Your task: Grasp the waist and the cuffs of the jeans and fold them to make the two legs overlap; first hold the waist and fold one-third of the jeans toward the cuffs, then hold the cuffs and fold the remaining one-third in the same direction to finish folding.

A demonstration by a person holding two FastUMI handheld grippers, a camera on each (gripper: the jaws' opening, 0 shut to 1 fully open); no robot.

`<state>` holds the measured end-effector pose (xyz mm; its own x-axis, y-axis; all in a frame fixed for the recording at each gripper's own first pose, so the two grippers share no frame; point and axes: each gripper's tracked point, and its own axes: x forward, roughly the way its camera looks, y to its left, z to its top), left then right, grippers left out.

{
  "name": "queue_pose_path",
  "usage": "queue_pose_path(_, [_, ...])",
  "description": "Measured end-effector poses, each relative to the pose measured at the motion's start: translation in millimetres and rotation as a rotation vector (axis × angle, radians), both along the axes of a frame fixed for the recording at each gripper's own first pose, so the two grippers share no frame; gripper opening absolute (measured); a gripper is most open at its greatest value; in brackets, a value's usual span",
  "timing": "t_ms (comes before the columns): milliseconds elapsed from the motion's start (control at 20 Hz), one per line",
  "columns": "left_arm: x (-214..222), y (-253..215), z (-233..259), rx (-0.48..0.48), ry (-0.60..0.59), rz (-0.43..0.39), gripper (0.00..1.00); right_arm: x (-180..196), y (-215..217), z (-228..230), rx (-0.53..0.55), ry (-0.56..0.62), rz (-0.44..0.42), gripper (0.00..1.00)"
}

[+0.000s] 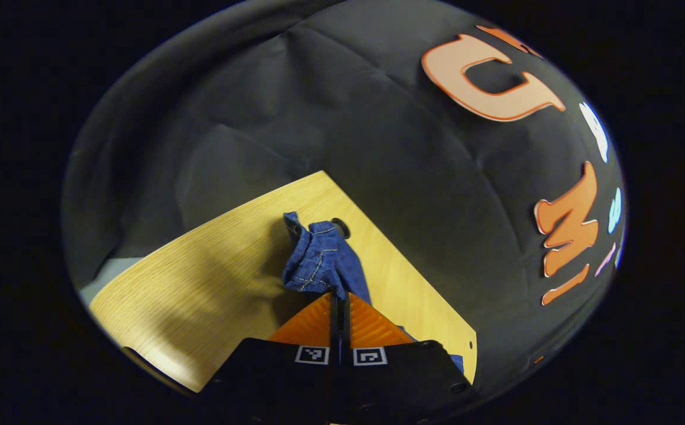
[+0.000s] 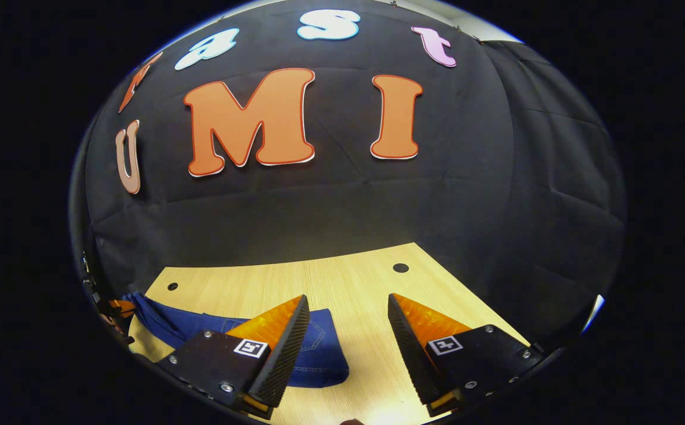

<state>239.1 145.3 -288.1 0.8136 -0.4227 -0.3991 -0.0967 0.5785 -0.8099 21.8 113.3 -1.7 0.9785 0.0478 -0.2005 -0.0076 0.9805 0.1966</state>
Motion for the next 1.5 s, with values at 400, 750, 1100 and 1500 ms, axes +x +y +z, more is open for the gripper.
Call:
queue_pose_path(400, [-28, -67, 101, 0.117, -0.188, -0.142, 0.0, 19, -12, 2, 0.054, -0.033, 0.051, 0.84])
queue_pose_path(750, [-87, -257, 214, 0.175, -0.447, -0.486, 0.01, 21, -67, -6, 0.11, -0.051, 0.027, 0.83])
queue_pose_path(1100, [-147, -419, 160, 0.381, -0.339, -0.752, 0.01, 9, -138, -38, 0.177, -0.009, -0.055, 0.84])
queue_pose_path(1500, [-202, -450, 164, 0.477, -0.412, -0.848, 0.37, 13, -130, -40, 0.16, -0.009, -0.012, 0.86])
